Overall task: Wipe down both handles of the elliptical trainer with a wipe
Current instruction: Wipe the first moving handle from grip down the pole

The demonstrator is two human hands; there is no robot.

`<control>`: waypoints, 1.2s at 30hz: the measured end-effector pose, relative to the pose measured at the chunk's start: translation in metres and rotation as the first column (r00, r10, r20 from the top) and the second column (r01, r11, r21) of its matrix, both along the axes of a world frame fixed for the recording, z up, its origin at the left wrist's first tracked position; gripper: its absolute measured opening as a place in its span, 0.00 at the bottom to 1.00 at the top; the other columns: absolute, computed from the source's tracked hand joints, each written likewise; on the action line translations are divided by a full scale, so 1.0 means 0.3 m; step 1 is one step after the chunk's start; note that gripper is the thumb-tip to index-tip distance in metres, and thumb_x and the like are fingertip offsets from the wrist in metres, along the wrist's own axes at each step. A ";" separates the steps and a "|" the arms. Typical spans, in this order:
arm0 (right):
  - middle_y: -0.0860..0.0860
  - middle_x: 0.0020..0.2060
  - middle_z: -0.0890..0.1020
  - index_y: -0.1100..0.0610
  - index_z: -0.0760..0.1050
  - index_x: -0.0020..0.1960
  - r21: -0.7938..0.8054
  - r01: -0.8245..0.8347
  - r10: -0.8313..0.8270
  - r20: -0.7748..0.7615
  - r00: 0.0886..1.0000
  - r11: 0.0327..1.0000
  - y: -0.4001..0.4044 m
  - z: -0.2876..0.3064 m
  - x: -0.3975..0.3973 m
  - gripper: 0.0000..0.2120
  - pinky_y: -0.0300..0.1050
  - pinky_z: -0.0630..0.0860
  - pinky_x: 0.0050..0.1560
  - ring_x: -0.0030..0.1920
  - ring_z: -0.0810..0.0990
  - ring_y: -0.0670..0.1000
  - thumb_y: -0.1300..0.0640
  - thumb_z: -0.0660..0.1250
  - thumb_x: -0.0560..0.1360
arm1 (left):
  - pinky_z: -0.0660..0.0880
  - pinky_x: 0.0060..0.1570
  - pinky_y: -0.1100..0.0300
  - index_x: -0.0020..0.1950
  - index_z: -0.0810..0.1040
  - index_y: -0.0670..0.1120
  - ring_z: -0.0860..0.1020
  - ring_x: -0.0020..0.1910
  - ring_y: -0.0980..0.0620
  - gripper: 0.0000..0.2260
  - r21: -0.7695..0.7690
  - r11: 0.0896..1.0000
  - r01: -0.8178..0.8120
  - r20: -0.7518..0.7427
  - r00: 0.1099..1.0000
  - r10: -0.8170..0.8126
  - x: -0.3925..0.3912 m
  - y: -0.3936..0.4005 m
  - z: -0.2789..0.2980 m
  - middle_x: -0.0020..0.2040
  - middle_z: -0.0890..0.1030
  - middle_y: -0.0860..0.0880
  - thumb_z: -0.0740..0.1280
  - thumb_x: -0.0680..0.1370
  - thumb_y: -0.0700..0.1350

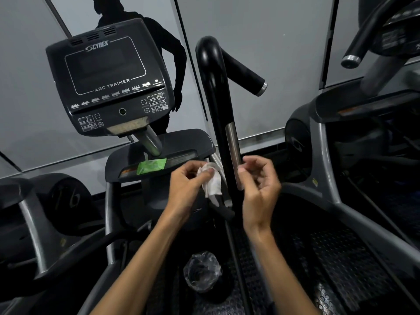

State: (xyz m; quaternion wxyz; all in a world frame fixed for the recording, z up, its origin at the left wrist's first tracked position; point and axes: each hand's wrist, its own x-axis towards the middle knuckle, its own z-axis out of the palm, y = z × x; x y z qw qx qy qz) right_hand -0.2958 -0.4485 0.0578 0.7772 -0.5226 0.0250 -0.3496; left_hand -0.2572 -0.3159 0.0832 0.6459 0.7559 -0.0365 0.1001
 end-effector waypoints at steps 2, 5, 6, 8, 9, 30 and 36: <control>0.48 0.40 0.83 0.51 0.81 0.48 -0.068 -0.051 0.048 -0.042 0.998 0.996 0.055 -0.021 -0.039 0.08 0.43 0.77 0.41 0.40 0.82 0.49 0.62 0.68 0.74 | 0.77 0.44 0.56 0.43 0.82 0.46 0.79 0.41 0.50 0.07 -0.035 0.994 -0.107 0.075 0.991 0.109 0.001 -0.016 0.005 0.40 0.83 0.47 0.75 0.74 0.35; 0.46 0.43 0.85 0.48 0.81 0.49 -0.117 -0.136 0.119 -0.140 0.983 0.984 0.125 -0.046 -0.065 0.08 0.52 0.82 0.47 0.44 0.84 0.49 0.61 0.68 0.77 | 0.76 0.43 0.55 0.44 0.80 0.43 0.78 0.40 0.49 0.05 -0.077 0.990 -0.115 0.157 0.980 0.126 -0.019 -0.039 0.011 0.39 0.81 0.47 0.74 0.74 0.35; 0.45 0.46 0.86 0.47 0.81 0.51 -0.103 -0.178 0.160 -0.162 0.974 0.979 0.140 -0.049 -0.066 0.09 0.53 0.82 0.51 0.48 0.85 0.49 0.60 0.68 0.78 | 0.76 0.41 0.57 0.44 0.79 0.41 0.78 0.39 0.50 0.05 -0.082 0.992 -0.091 0.178 0.978 0.105 -0.029 -0.042 0.015 0.39 0.81 0.47 0.74 0.75 0.34; 0.46 0.51 0.85 0.49 0.80 0.57 -0.044 -0.251 0.240 -0.176 0.955 0.967 0.159 -0.043 -0.064 0.10 0.49 0.81 0.57 0.54 0.84 0.47 0.61 0.68 0.80 | 0.76 0.39 0.63 0.45 0.78 0.40 0.78 0.37 0.53 0.04 -0.094 0.995 -0.036 0.196 0.979 0.054 -0.046 -0.039 0.024 0.38 0.80 0.47 0.71 0.76 0.33; 0.46 0.53 0.85 0.49 0.80 0.59 -0.004 -0.268 0.264 -0.171 0.949 0.963 0.165 -0.037 -0.061 0.10 0.47 0.80 0.59 0.57 0.83 0.46 0.60 0.67 0.80 | 0.76 0.39 0.65 0.45 0.77 0.40 0.78 0.37 0.55 0.05 -0.108 0.994 -0.014 0.190 0.981 0.035 -0.049 -0.032 0.025 0.38 0.79 0.47 0.70 0.77 0.32; 0.47 0.46 0.85 0.50 0.79 0.52 0.033 -0.034 0.037 -0.101 0.994 0.999 0.127 -0.003 -0.063 0.10 0.53 0.82 0.40 0.44 0.85 0.50 0.63 0.73 0.76 | 0.76 0.39 0.62 0.51 0.85 0.40 0.78 0.38 0.50 0.06 -0.102 0.976 0.193 0.078 0.979 -0.186 -0.052 0.036 0.019 0.40 0.84 0.42 0.72 0.75 0.38; 0.48 0.41 0.83 0.51 0.78 0.47 0.138 0.208 -0.189 -0.140 0.972 0.968 0.045 0.001 -0.003 0.13 0.41 0.76 0.46 0.42 0.80 0.45 0.70 0.68 0.75 | 0.77 0.43 0.61 0.48 0.85 0.48 0.79 0.41 0.53 0.08 -0.171 0.981 -0.094 0.060 0.993 0.105 0.091 -0.072 -0.012 0.43 0.84 0.45 0.72 0.77 0.35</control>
